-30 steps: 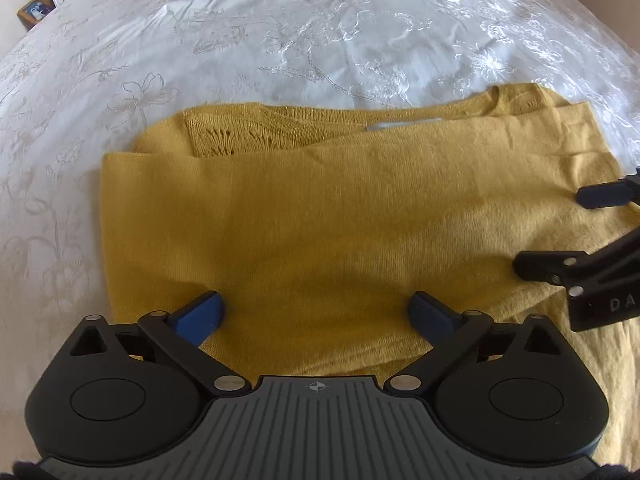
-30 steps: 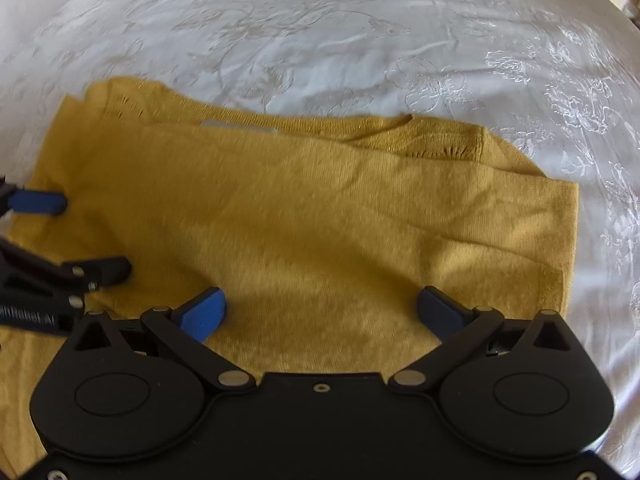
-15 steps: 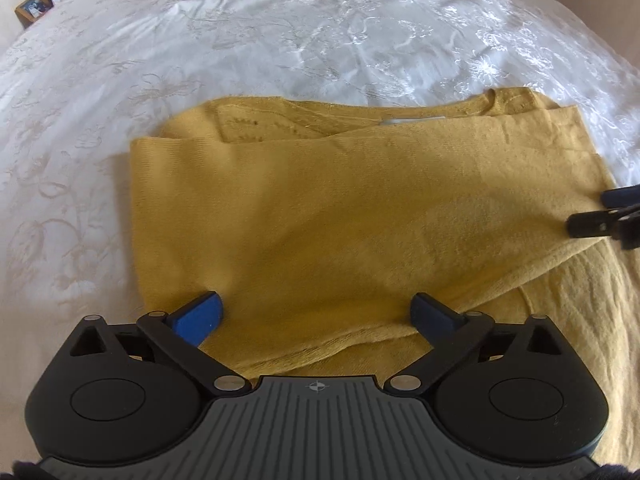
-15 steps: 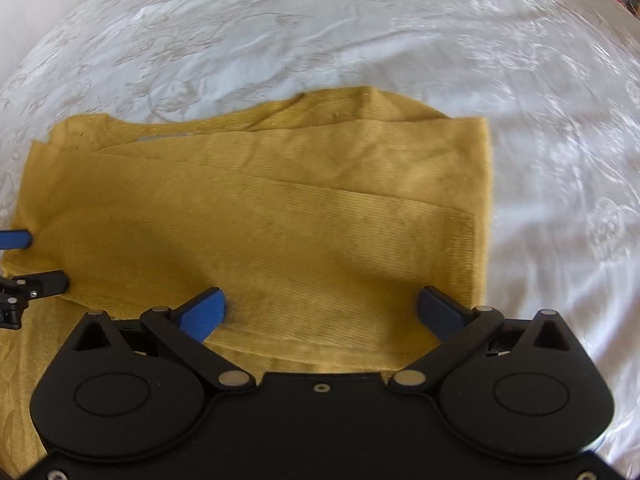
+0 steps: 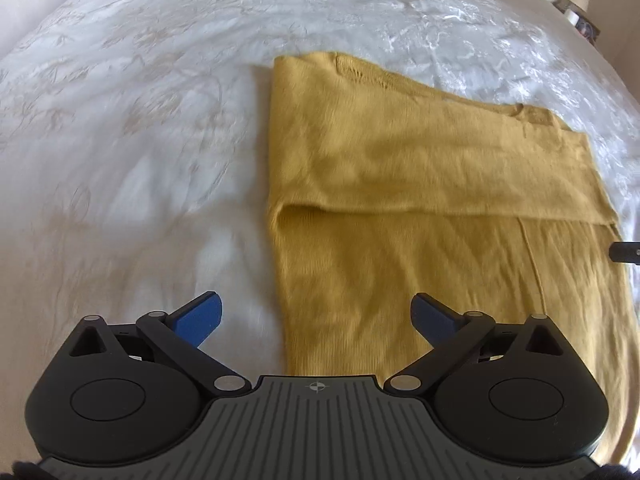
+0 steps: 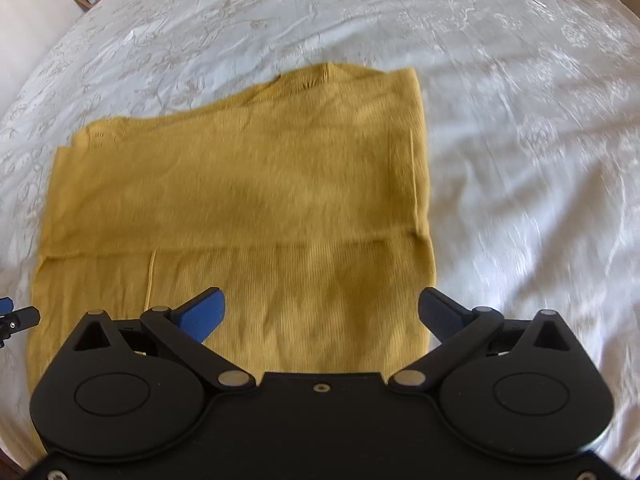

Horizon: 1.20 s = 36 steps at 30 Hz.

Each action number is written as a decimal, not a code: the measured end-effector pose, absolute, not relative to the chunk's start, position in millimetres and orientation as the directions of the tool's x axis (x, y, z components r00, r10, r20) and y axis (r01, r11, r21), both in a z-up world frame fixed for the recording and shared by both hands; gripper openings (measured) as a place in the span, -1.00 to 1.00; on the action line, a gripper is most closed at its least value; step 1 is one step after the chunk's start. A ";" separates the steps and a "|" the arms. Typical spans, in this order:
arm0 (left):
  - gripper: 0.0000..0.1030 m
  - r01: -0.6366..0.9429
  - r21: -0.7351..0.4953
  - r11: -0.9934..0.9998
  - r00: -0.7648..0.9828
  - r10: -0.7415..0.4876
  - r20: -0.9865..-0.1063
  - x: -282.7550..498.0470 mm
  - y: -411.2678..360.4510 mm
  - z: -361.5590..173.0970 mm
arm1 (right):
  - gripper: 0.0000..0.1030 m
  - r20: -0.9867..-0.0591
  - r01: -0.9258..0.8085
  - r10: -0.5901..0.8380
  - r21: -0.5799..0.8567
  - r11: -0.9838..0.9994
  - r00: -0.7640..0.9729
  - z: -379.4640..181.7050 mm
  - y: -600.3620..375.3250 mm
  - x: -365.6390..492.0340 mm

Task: Fold small clothes
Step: 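Smooth the folded sweater flat with both open grippers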

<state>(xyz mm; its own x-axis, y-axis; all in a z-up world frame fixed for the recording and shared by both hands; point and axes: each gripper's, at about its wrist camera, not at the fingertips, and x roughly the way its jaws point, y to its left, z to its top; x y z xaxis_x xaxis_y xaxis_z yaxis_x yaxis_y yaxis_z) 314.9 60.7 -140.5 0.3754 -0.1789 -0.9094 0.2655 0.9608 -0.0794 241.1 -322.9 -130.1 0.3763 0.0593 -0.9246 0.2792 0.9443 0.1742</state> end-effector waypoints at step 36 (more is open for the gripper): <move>0.99 0.319 -0.095 0.943 0.367 -0.215 -0.905 140.0 89.4 -148.3 | 0.99 -0.918 0.432 0.089 0.266 0.862 0.387 -144.9 -302.2 31.8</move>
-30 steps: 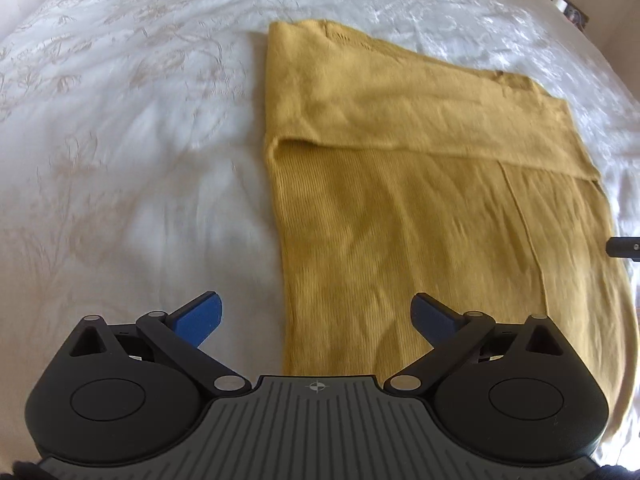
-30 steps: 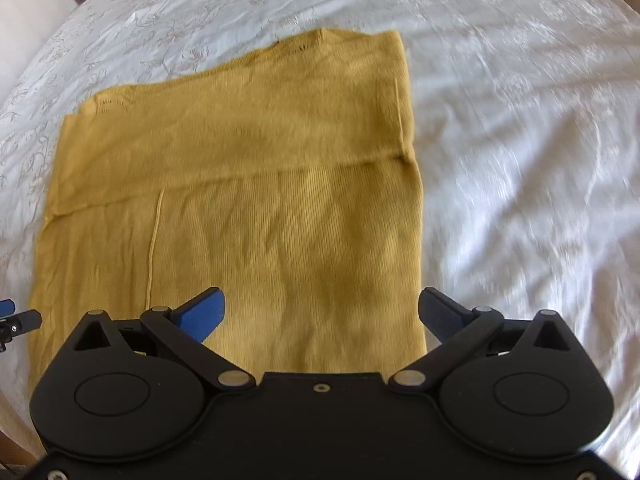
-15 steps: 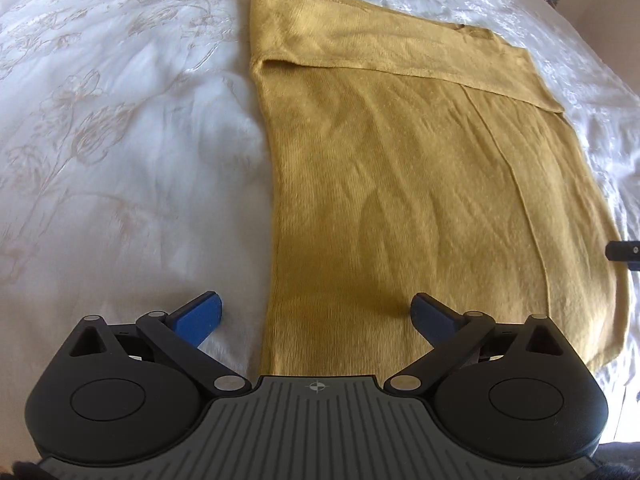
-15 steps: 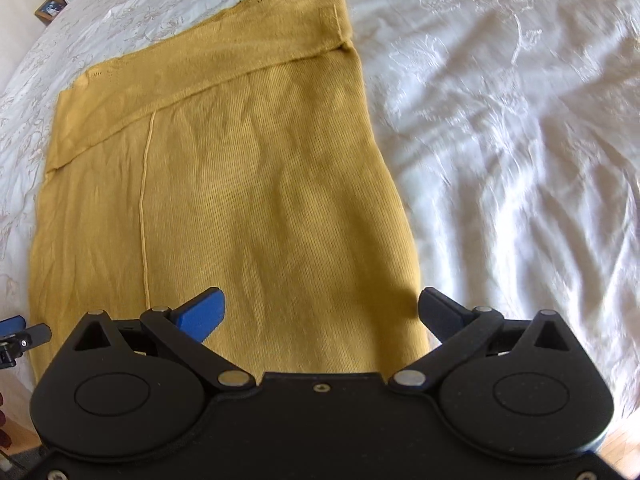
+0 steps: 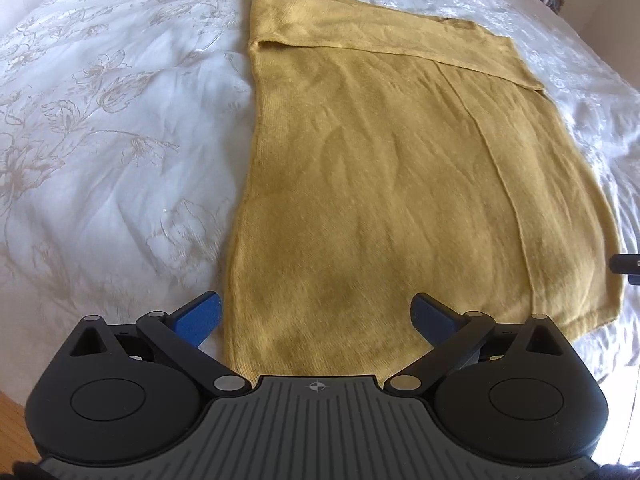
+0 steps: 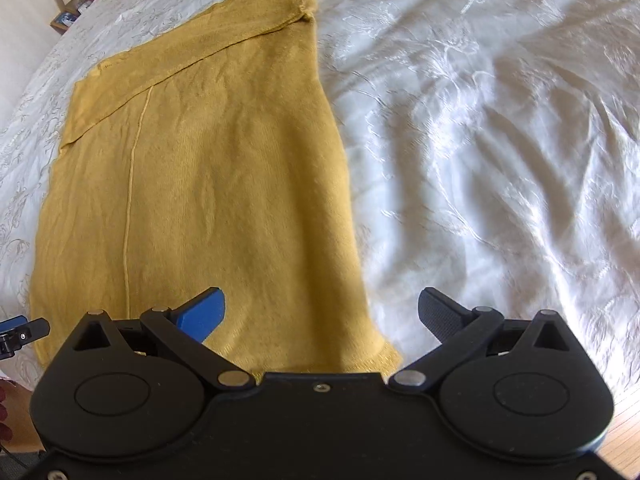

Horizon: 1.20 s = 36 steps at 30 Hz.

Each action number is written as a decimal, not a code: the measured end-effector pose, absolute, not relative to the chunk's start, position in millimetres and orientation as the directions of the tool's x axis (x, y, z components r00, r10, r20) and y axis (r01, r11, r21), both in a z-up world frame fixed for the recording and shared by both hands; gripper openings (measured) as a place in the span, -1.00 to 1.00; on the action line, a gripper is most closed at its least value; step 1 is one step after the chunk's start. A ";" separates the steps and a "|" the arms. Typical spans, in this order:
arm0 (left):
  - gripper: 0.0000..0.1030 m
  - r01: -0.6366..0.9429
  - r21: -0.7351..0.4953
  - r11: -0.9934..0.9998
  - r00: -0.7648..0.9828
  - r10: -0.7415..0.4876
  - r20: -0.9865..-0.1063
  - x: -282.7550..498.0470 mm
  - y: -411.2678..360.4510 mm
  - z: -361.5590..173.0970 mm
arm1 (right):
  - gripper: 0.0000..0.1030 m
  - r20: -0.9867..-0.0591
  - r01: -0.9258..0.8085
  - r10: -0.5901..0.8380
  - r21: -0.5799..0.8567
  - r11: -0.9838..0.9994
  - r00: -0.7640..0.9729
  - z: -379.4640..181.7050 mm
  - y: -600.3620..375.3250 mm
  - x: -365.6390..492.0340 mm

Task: Fold small clothes
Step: 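Smooth the folded sweater flat with both open grippers, then move the right gripper to the ribbed hem of the sweater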

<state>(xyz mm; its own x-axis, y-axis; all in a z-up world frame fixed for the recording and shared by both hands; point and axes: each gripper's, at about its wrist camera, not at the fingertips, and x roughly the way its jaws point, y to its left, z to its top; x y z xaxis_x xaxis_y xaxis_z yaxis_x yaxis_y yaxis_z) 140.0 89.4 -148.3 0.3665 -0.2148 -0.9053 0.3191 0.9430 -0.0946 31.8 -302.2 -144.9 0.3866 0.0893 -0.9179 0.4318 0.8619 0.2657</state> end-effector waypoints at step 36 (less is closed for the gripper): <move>0.99 0.289 -0.062 0.955 0.396 -0.178 -0.901 84.1 63.8 -130.6 | 0.08 -0.827 0.294 0.289 0.464 0.836 0.483 -166.7 -330.1 -1.4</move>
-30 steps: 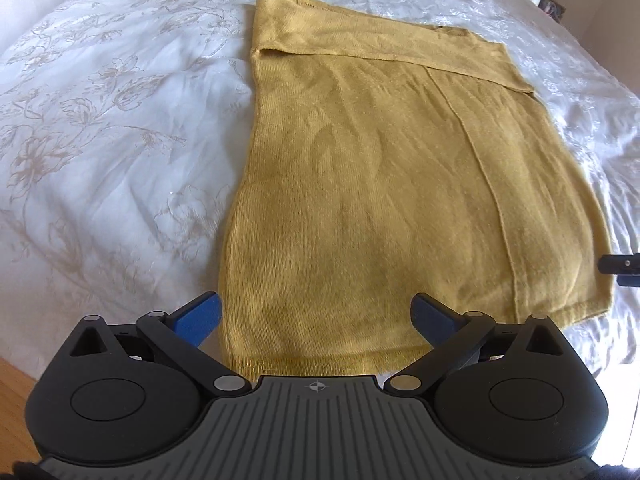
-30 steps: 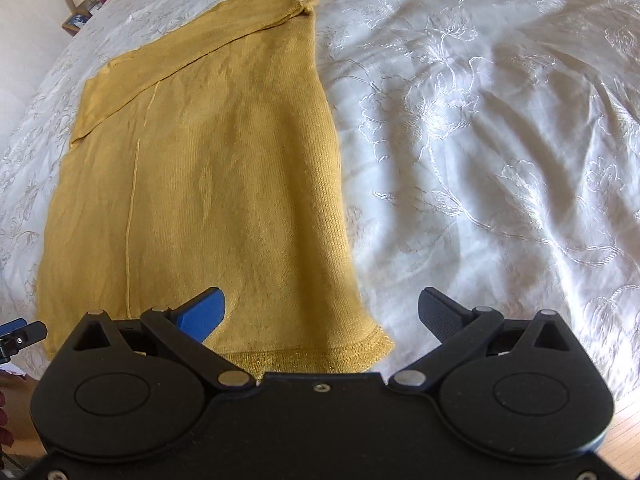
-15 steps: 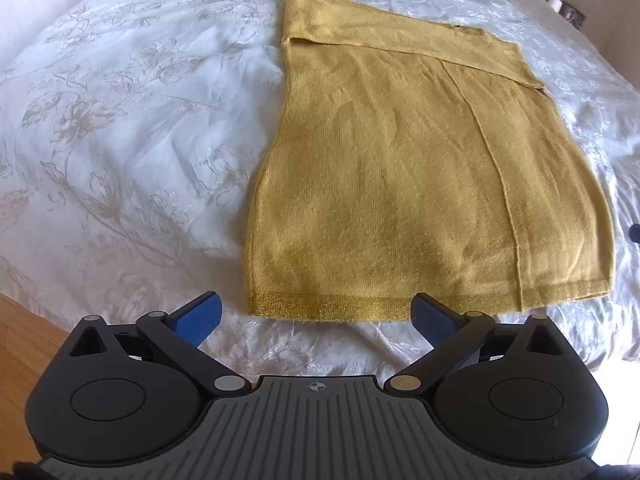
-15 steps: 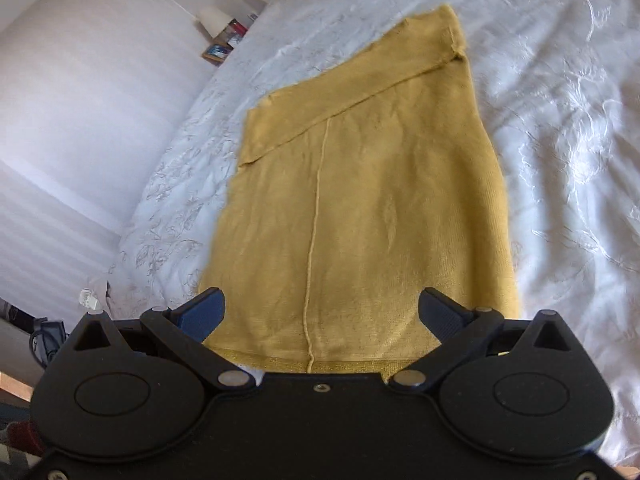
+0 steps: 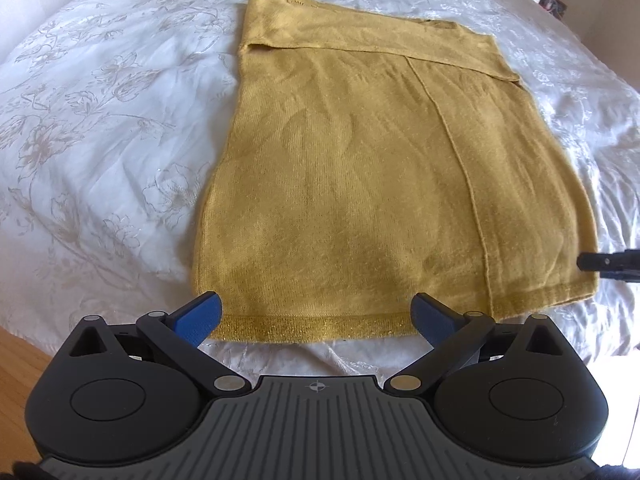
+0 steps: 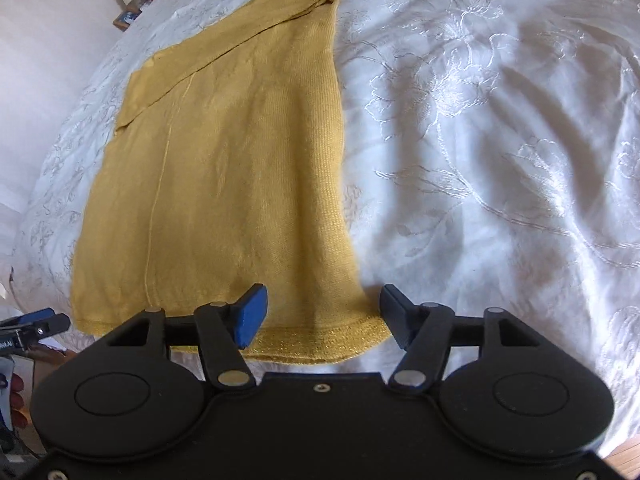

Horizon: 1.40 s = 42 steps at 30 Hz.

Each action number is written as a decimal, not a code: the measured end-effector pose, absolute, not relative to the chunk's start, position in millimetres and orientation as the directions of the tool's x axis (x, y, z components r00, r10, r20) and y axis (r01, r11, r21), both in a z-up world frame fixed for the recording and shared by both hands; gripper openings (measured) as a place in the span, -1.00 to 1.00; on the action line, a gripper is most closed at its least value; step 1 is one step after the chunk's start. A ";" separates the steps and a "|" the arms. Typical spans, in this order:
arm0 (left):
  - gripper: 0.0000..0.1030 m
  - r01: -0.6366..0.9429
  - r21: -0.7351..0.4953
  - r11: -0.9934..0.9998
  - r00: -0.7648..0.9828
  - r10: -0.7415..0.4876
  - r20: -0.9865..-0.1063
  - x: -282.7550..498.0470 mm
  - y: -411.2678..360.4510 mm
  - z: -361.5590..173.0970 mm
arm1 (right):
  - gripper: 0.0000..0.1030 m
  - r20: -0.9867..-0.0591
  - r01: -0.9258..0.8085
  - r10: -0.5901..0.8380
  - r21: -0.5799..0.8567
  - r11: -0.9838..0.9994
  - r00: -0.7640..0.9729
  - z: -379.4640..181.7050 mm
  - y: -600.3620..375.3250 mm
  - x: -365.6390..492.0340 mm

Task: Fold small clothes
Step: 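Move the right gripper to the ribbed hem of the sweater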

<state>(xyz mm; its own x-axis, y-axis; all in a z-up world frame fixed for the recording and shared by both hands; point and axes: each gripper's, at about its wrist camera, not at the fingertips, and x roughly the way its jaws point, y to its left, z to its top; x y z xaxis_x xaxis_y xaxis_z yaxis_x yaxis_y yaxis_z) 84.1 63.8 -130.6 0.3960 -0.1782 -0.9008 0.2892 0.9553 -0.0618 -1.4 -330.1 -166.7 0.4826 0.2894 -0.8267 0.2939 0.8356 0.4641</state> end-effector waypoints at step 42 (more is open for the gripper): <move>0.99 0.281 -0.035 0.959 0.390 -0.148 -0.909 132.9 81.9 -172.1 | 1.00 -0.891 0.259 0.264 0.372 0.891 0.370 -188.4 -308.7 30.1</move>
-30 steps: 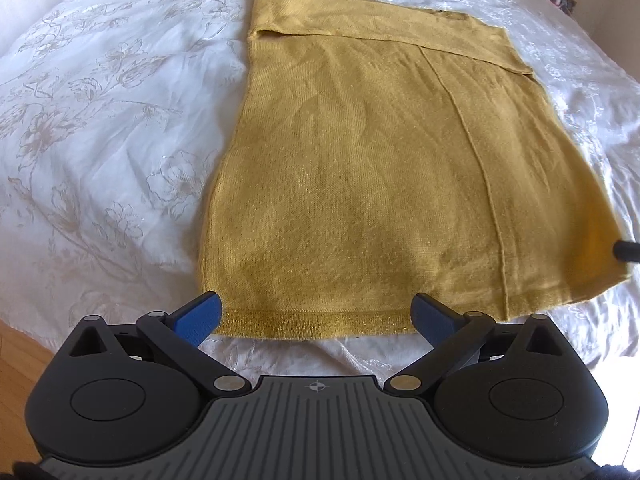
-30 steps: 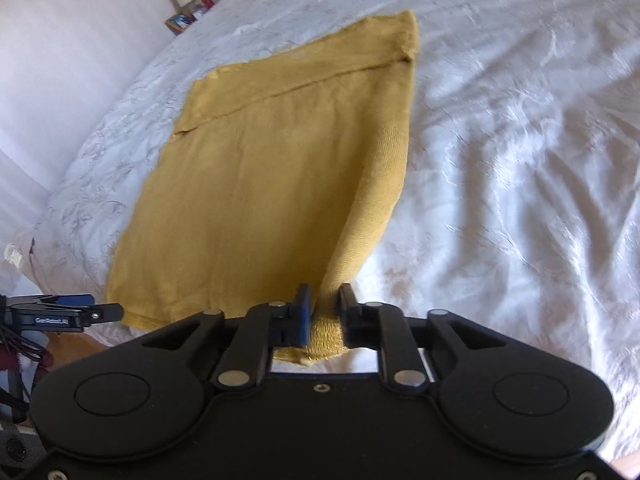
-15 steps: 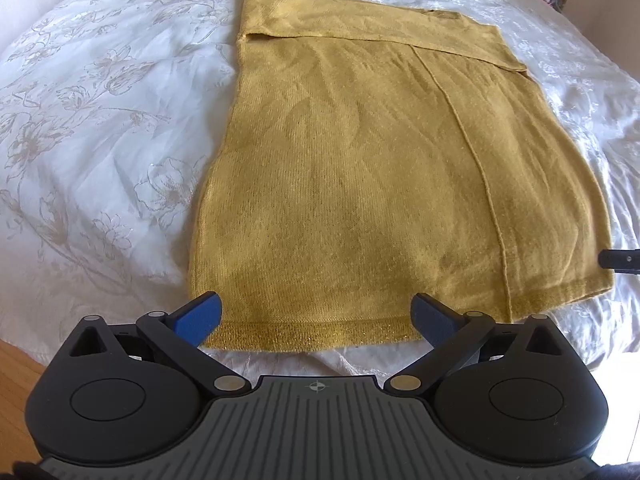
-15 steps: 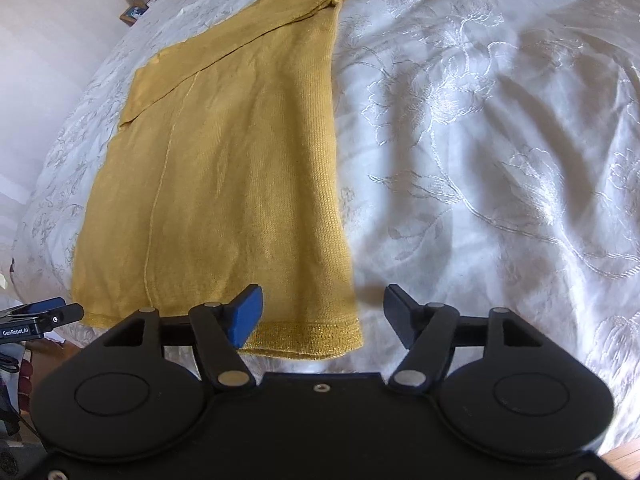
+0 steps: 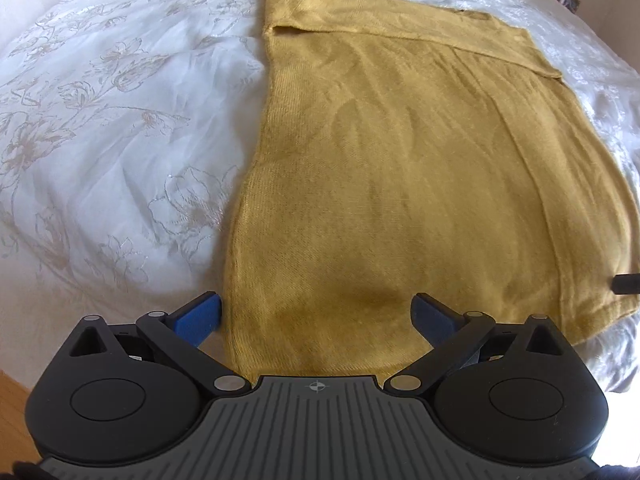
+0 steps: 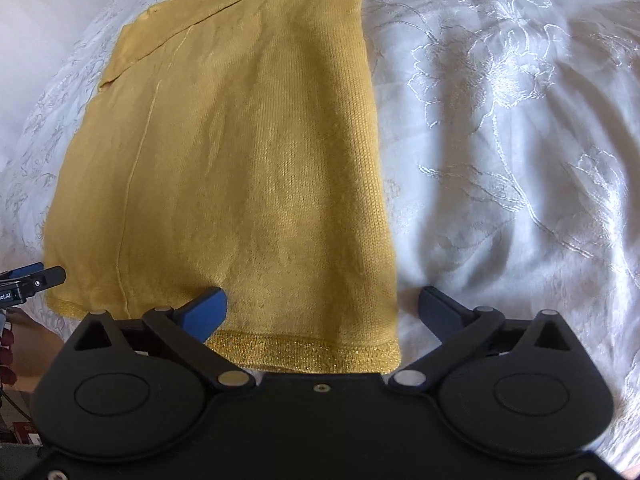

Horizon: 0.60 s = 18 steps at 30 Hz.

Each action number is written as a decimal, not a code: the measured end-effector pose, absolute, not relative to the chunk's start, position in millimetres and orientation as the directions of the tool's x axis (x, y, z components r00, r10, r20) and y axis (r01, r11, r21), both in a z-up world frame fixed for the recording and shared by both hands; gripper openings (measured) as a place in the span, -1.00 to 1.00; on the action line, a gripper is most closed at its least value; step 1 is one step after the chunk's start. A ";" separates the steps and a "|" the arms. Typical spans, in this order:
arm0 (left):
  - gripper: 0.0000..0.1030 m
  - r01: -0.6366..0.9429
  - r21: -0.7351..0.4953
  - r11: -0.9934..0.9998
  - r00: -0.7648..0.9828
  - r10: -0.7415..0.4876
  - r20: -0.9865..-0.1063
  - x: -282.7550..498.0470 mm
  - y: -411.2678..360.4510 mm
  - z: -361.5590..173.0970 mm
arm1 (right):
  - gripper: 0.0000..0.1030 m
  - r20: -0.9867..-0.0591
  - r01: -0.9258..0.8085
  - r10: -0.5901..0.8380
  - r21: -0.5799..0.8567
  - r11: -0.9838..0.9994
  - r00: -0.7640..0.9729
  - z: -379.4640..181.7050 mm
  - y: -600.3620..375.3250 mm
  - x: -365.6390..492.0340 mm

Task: Fold small clothes
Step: 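Move the right gripper to the ribbed hem of the sweater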

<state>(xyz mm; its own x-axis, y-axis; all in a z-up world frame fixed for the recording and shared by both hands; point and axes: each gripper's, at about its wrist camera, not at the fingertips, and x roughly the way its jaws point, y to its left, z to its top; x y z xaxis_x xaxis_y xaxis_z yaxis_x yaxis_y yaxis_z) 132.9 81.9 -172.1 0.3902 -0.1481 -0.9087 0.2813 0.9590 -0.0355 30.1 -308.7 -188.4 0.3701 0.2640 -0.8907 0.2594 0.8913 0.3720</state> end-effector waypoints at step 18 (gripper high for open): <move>1.00 0.312 -0.106 0.944 0.354 -0.219 -0.909 138.7 96.3 -202.2 | 1.00 -0.906 0.239 0.177 0.284 0.929 0.385 -190.6 -292.0 27.2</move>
<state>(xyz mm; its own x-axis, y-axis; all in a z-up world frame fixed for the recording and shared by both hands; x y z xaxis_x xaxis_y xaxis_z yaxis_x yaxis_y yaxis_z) 138.7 96.3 -202.2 0.3536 -0.2188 -0.9094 0.3116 0.9443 -0.1060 27.2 -292.0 -190.6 0.3849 0.1775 -0.9058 0.2389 0.9287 0.2835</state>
